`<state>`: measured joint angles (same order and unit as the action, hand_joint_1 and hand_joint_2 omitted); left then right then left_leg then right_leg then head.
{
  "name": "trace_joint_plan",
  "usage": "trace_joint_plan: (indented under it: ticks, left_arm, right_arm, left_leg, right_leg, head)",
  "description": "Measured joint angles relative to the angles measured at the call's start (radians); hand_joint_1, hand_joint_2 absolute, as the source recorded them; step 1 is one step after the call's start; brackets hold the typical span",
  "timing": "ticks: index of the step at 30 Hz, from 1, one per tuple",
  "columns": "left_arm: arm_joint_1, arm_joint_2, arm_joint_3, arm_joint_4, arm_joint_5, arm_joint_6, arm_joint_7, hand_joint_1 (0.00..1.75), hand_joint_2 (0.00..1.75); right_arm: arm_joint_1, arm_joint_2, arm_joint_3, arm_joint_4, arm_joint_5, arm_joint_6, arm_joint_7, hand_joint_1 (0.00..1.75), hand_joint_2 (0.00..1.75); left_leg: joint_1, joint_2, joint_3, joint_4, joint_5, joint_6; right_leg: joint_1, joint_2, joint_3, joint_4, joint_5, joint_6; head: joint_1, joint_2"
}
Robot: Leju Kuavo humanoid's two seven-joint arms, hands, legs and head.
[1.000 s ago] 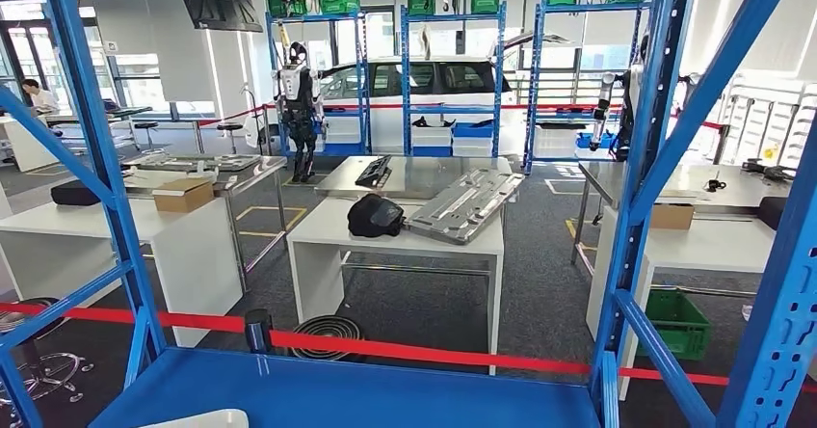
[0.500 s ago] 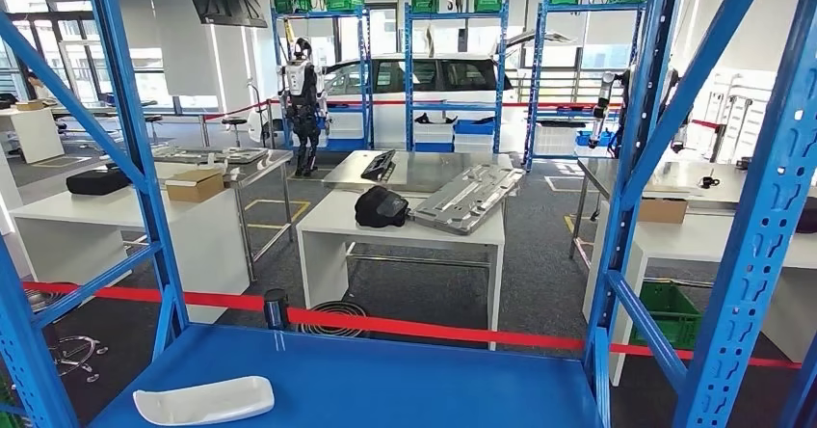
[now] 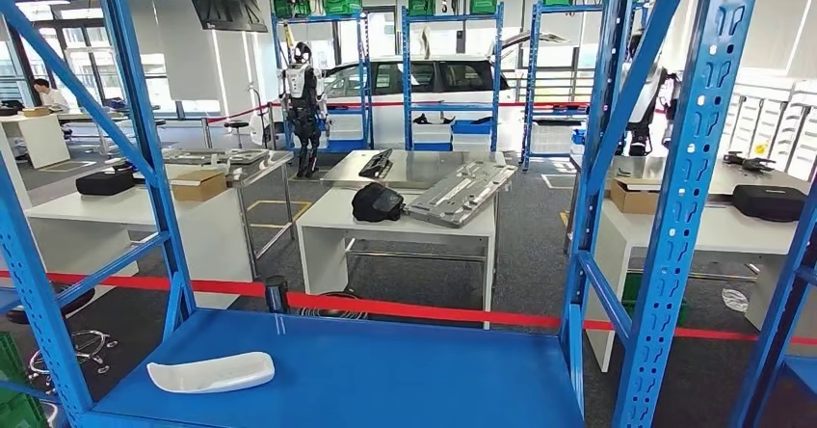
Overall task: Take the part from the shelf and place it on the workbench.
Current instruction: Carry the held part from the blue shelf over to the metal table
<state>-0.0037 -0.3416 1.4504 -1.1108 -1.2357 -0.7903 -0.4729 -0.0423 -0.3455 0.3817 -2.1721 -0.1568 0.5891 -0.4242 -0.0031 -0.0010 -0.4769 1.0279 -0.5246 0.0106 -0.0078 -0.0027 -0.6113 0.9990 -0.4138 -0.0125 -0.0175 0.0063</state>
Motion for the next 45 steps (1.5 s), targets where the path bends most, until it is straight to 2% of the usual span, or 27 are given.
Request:
trace_joint_plan:
  ticks: [2, 4, 6, 8, 9, 11, 12, 14, 16, 17, 19, 21, 23, 24, 25, 26, 27, 29, 31, 32, 35, 37, 39, 40, 41, 43, 45]
  left_arm:
    - [-0.002, 0.001, 0.000, -0.004, 0.002, -0.002, -0.001, 0.00, 0.00]
    - [-0.003, -0.001, 0.000, -0.006, 0.004, -0.004, -0.002, 0.00, 0.00]
    - [-0.006, -0.003, 0.000, -0.008, 0.007, -0.005, -0.002, 0.00, 0.00]
    - [-0.007, -0.004, 0.000, -0.008, 0.010, -0.006, 0.002, 0.00, 0.00]
    - [-0.007, -0.005, 0.000, -0.008, 0.011, -0.006, 0.005, 0.00, 0.00]
    - [-0.007, -0.005, 0.001, -0.008, 0.013, -0.006, 0.008, 0.00, 0.00]
    - [-0.008, -0.005, 0.001, -0.008, 0.015, -0.006, 0.010, 0.00, 0.00]
    - [-0.008, -0.004, 0.001, -0.008, 0.019, -0.006, 0.012, 0.00, 0.00]
    - [-0.008, -0.004, 0.001, -0.010, 0.023, -0.006, 0.014, 0.00, 0.00]
    - [-0.008, -0.004, 0.001, -0.011, 0.026, -0.006, 0.015, 0.00, 0.00]
    - [-0.006, -0.004, 0.001, -0.014, 0.031, -0.008, 0.015, 0.00, 0.00]
    - [-0.004, -0.003, 0.001, -0.014, 0.035, -0.011, 0.015, 0.00, 0.00]
    - [-0.003, -0.003, 0.001, -0.014, 0.038, -0.012, 0.015, 0.00, 0.00]
    - [-0.004, -0.003, 0.001, -0.014, 0.038, -0.013, 0.015, 0.00, 0.00]
    - [-0.004, -0.003, 0.000, -0.014, 0.039, -0.013, 0.015, 0.00, 0.00]
    - [-0.005, -0.003, -0.001, -0.014, 0.039, -0.013, 0.015, 0.00, 0.00]
    - [-0.005, -0.003, -0.001, -0.014, 0.039, -0.012, 0.015, 0.00, 0.00]
    - [-0.006, -0.003, -0.004, -0.014, 0.039, -0.010, 0.015, 0.00, 0.00]
    - [-0.006, -0.002, -0.006, -0.014, 0.041, -0.005, 0.015, 0.00, 0.00]
    - [-0.006, -0.002, -0.008, -0.014, 0.042, -0.002, 0.015, 0.00, 0.00]
    - [-0.008, -0.004, -0.010, -0.014, 0.044, 0.003, 0.015, 0.00, 0.00]
    - [-0.007, -0.005, -0.010, -0.012, 0.045, 0.005, 0.015, 0.00, 0.00]
    - [-0.007, -0.005, -0.010, -0.010, 0.049, 0.006, 0.016, 0.00, 0.00]
    - [-0.007, -0.005, -0.010, -0.008, 0.051, 0.007, 0.017, 0.00, 0.00]
    - [-0.007, -0.005, -0.010, -0.006, 0.054, 0.008, 0.017, 0.00, 0.00]
    - [-0.007, -0.005, -0.010, 0.000, 0.058, 0.009, 0.019, 0.00, 0.00]
    - [-0.007, -0.005, -0.011, 0.004, 0.060, 0.009, 0.019, 0.00, 0.00]
  right_arm:
    - [-0.009, -0.001, 0.004, 0.000, -0.007, 0.000, 0.007, 1.75, 1.75]
    - [-0.015, -0.002, 0.010, -0.002, -0.013, -0.001, 0.015, 1.75, 1.75]
    - [-0.022, -0.004, 0.014, -0.003, -0.018, -0.003, 0.021, 1.75, 1.75]
    - [-0.029, -0.006, 0.018, -0.003, -0.023, -0.003, 0.024, 1.75, 1.75]
    - [-0.030, -0.007, 0.021, -0.003, -0.026, -0.004, 0.025, 1.75, 1.75]
    - [-0.032, -0.010, 0.024, -0.002, -0.029, -0.004, 0.024, 1.75, 1.75]
    - [-0.035, -0.011, 0.025, -0.002, -0.030, -0.004, 0.023, 1.75, 1.75]
    - [-0.043, -0.013, 0.025, -0.002, -0.029, -0.007, 0.018, 1.75, 1.75]
    - [-0.051, -0.015, 0.025, -0.001, -0.022, -0.014, 0.007, 1.75, 1.75]
    - [-0.055, -0.016, 0.025, 0.000, -0.018, -0.017, 0.000, 1.75, 1.75]
    - [-0.060, -0.017, 0.026, 0.002, -0.015, -0.019, -0.007, 1.75, 1.75]
    - [-0.066, -0.018, 0.028, 0.006, -0.021, -0.016, -0.010, 1.75, 1.75]
    - [-0.069, -0.018, 0.031, 0.009, -0.027, -0.012, -0.011, 1.75, 1.75]
    - [-0.070, -0.018, 0.032, 0.010, -0.030, -0.010, -0.012, 1.75, 1.75]
    - [-0.070, -0.018, 0.033, 0.012, -0.032, -0.009, -0.012, 1.75, 1.75]
    - [-0.071, -0.018, 0.035, 0.013, -0.032, -0.008, -0.012, 1.75, 1.75]
    - [-0.072, -0.018, 0.036, 0.013, -0.032, -0.008, -0.012, 1.75, 1.75]
    - [-0.076, -0.018, 0.039, 0.014, -0.029, -0.008, -0.012, 1.75, 1.75]
    - [-0.084, -0.018, 0.040, 0.013, -0.023, -0.009, -0.012, 1.75, 1.75]
    - [-0.087, -0.017, 0.041, 0.013, -0.018, -0.009, -0.012, 1.75, 1.75]
    - [-0.091, -0.018, 0.041, 0.013, -0.008, -0.011, -0.013, 1.75, 1.75]
    - [-0.093, -0.019, 0.041, 0.013, -0.004, -0.012, -0.014, 1.75, 1.75]
    - [-0.093, -0.019, 0.041, 0.013, -0.002, -0.012, -0.015, 1.75, 1.75]
    - [-0.093, -0.019, 0.041, 0.013, -0.002, -0.012, -0.016, 1.75, 1.75]
    - [-0.092, -0.019, 0.041, 0.013, -0.002, -0.012, -0.016, 1.75, 1.75]
    - [-0.093, -0.019, 0.042, 0.013, -0.002, -0.012, -0.017, 1.75, 1.75]
    - [-0.094, -0.020, 0.042, 0.013, -0.002, -0.012, -0.017, 1.75, 1.75]
  left_leg:
    - [-0.011, 0.000, 0.033, -0.063, -0.009, 0.012]
    - [-0.015, 0.002, 0.021, -0.079, 0.019, 0.022]
    - [-0.010, 0.006, 0.004, -0.100, 0.058, 0.032]
    - [-0.008, 0.009, -0.028, -0.105, 0.089, 0.035]
    - [-0.008, 0.010, -0.046, -0.104, 0.103, 0.034]
    - [-0.007, 0.012, -0.084, -0.101, 0.130, 0.030]
    - [-0.006, 0.012, -0.103, -0.096, 0.142, 0.027]
    - [-0.005, 0.012, -0.141, -0.075, 0.159, 0.018]
    - [-0.006, 0.011, -0.165, -0.051, 0.171, 0.006]
    - [-0.006, 0.011, -0.172, -0.044, 0.177, 0.000]
    - [-0.001, 0.011, -0.180, -0.042, 0.188, -0.012]
    - [0.005, 0.008, -0.198, -0.005, 0.135, -0.024]
    - [0.011, 0.005, -0.227, 0.109, 0.023, -0.036]
    - [0.013, 0.005, -0.239, 0.176, -0.017, -0.041]
    - [0.014, 0.004, -0.241, 0.228, -0.034, -0.043]
    - [0.015, 0.004, -0.229, 0.249, -0.028, -0.043]
    - [0.016, 0.003, -0.198, 0.232, -0.008, -0.042]
    - [0.015, -0.014, -0.088, 0.102, 0.023, -0.030]
    - [0.010, -0.036, 0.005, -0.033, 0.013, -0.016]
    - [0.006, -0.041, 0.024, -0.064, 0.005, -0.010]
    - [0.002, -0.026, 0.011, -0.083, 0.032, 0.011]
    - [0.004, -0.015, -0.015, -0.094, 0.061, 0.026]
    - [0.001, -0.006, -0.046, -0.093, 0.087, 0.032]
    - [-0.001, -0.002, -0.063, -0.091, 0.100, 0.032]
    - [-0.002, 0.002, -0.080, -0.088, 0.113, 0.032]
    - [-0.002, 0.008, -0.118, -0.077, 0.135, 0.027]
    - [-0.003, 0.011, -0.153, -0.055, 0.150, 0.019]
  right_leg:
    - [-0.006, -0.003, -0.002, -0.005, 0.017, 0.013]
    - [-0.009, -0.003, -0.008, -0.010, 0.028, 0.024]
    - [-0.007, -0.001, -0.032, 0.032, -0.020, 0.019]
    - [-0.009, 0.000, -0.066, 0.148, -0.115, 0.011]
    - [-0.010, 0.000, -0.078, 0.212, -0.146, 0.015]
    - [-0.014, 0.000, -0.066, 0.276, -0.143, 0.036]
    - [-0.017, 0.000, -0.035, 0.258, -0.120, 0.049]
    - [-0.020, -0.001, 0.073, 0.125, -0.098, 0.062]
    - [-0.018, 0.001, 0.153, 0.003, -0.125, 0.048]
    - [-0.015, 0.002, 0.166, -0.024, -0.139, 0.037]
    - [-0.014, 0.002, 0.149, -0.024, -0.129, 0.017]
    - [-0.016, 0.001, 0.127, -0.023, -0.105, 0.000]
    - [-0.016, 0.002, 0.100, -0.022, -0.080, -0.007]
    - [-0.016, 0.003, 0.087, -0.021, -0.067, -0.006]
    - [-0.015, 0.005, 0.074, -0.020, -0.056, -0.005]
    - [-0.015, 0.008, 0.060, -0.018, -0.044, -0.002]
    - [-0.015, 0.011, 0.046, -0.017, -0.033, 0.001]
    - [-0.015, 0.019, 0.024, -0.016, -0.013, 0.007]
    - [-0.015, 0.023, 0.013, -0.017, 0.006, 0.018]
    - [-0.016, 0.024, 0.011, -0.019, 0.014, 0.025]
    - [-0.020, 0.026, -0.002, -0.018, 0.023, 0.040]
    - [-0.018, 0.019, -0.030, 0.045, -0.043, 0.030]
    - [-0.017, 0.015, -0.065, 0.174, -0.136, 0.022]
    - [-0.017, 0.015, -0.075, 0.236, -0.159, 0.027]
    - [-0.017, 0.014, -0.072, 0.273, -0.158, 0.036]
    - [-0.018, 0.012, -0.016, 0.241, -0.115, 0.059]
    - [-0.017, 0.010, 0.095, 0.093, -0.106, 0.061]
  head:
    - [0.000, 0.000]
    - [-0.001, 0.000]
    - [0.001, 0.000]
    - [0.004, 0.000]
    - [0.005, 0.000]
    - [0.006, 0.000]
    - [0.007, 0.000]
    - [0.009, 0.000]
    - [0.007, 0.000]
    - [0.007, 0.000]
    - [0.007, 0.000]
    - [0.006, -0.001]
    - [0.003, 0.000]
    - [0.002, -0.001]
    - [0.001, -0.001]
    - [0.001, 0.000]
    - [0.001, 0.000]
    - [0.000, 0.000]
    - [0.000, 0.000]
    - [0.000, 0.000]
    - [-0.001, 0.000]
    - [0.003, 0.000]
    - [0.006, 0.000]
    - [0.006, 0.000]
    - [0.007, 0.000]
    - [0.007, 0.000]
    - [0.008, 0.000]
